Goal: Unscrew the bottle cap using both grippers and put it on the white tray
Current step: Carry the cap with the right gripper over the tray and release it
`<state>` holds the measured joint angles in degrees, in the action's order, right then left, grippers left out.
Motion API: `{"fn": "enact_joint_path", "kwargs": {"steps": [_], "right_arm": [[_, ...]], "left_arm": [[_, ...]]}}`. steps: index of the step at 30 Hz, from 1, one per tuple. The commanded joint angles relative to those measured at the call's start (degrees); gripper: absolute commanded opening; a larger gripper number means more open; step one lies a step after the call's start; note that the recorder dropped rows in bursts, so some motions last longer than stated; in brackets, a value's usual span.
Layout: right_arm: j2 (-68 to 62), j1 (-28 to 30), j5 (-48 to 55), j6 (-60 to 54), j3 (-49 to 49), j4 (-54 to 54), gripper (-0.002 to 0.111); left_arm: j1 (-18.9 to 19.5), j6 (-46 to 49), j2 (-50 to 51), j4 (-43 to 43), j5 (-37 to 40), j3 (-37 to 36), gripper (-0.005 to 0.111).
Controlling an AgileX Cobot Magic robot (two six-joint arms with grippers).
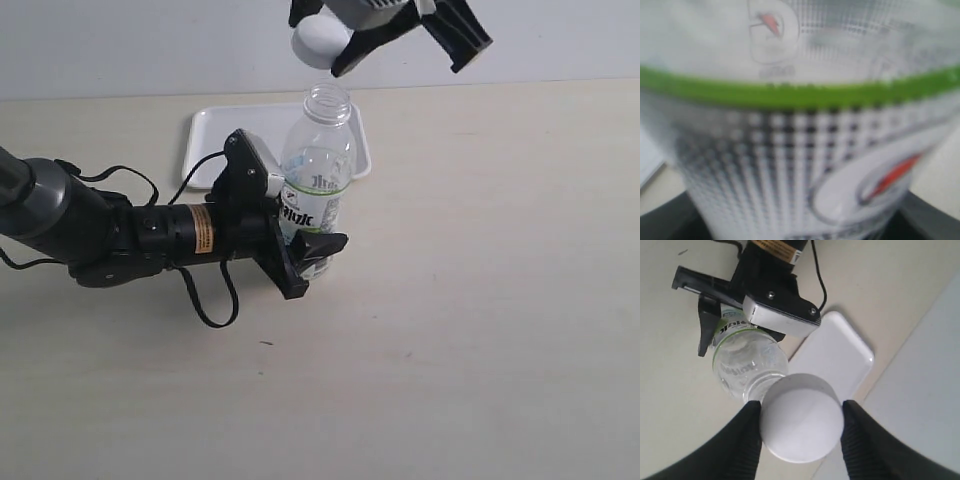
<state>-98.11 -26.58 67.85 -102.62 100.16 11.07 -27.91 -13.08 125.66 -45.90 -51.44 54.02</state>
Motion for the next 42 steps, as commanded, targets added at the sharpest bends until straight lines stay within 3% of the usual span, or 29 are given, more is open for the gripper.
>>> {"fn": "enact_joint_path", "kwargs": {"steps": [1,8,18,26,42], "right_arm": [[2.3,0.0,0.3,15.4,0.2,-3.5,0.000],[1.7,3.9,-0.2,39.8,0.2,-7.3,0.000],[-2.5,16.4,-8.4,44.9,0.2,8.3,0.000],[-11.9,16.6,-16.0,53.3,0.2,8.7,0.000],[-26.6,16.6,-31.9,53.2,0.2,8.4,0.000]], "left_arm": [[0.0,-2.4,0.0,2.7,0.1,0.0,0.000],[0.0,-4.9,0.9,3.1,0.0,-0.4,0.000],[3.4,-4.8,0.9,6.2,-7.2,-3.4,0.000],[3.4,-2.0,0.9,4.6,-7.4,-3.4,0.000],[3.4,-0.3,0.9,3.0,-7.4,-3.4,0.000]]}}
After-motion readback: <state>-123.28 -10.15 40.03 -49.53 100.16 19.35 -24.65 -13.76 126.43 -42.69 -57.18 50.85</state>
